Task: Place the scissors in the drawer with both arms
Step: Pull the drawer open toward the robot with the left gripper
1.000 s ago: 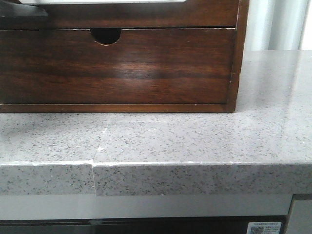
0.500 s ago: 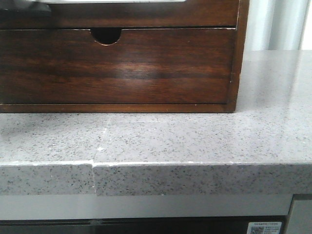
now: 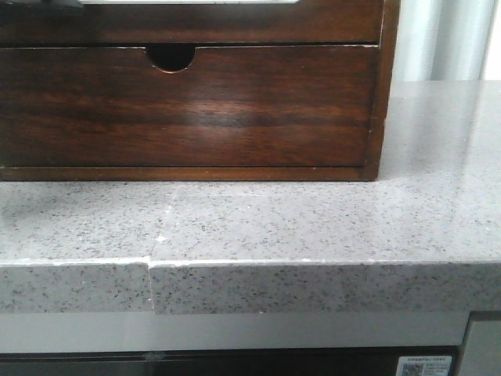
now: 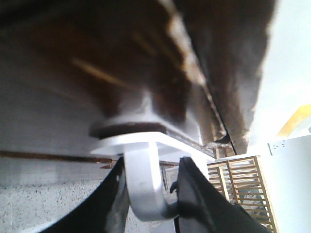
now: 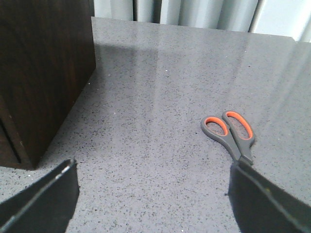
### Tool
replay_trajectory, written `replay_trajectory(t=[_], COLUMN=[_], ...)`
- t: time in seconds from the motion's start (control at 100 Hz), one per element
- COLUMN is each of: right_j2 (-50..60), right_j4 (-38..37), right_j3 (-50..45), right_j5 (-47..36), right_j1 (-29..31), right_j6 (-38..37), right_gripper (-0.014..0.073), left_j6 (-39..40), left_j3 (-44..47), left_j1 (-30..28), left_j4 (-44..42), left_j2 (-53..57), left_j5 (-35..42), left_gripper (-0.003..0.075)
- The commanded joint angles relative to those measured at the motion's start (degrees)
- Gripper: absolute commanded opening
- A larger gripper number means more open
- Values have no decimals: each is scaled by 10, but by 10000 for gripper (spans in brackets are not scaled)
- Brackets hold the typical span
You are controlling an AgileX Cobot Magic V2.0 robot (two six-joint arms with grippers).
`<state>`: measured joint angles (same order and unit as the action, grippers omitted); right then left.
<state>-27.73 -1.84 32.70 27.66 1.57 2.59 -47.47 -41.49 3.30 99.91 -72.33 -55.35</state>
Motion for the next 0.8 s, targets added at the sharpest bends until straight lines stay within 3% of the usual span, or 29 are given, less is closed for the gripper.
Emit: replay_trajectory(t=[0.0, 0.42, 0.79], right_j2=[-7, -7, -7], right_j4=[-1, -1, -1], right_j3=[20, 20, 20], right_j5=[-41, -40, -40], right_j1=[0, 0, 0], right_j6=[0, 0, 0], right_gripper=[568, 568, 568], left_j6=[-25, -25, -19], left_j3=[-6, 159, 195], left_j1=[1, 1, 1], left_j4=[28, 29, 23], left_j2=[41, 238, 342], left_j5=[-53, -53, -24], left_gripper=[113, 113, 113])
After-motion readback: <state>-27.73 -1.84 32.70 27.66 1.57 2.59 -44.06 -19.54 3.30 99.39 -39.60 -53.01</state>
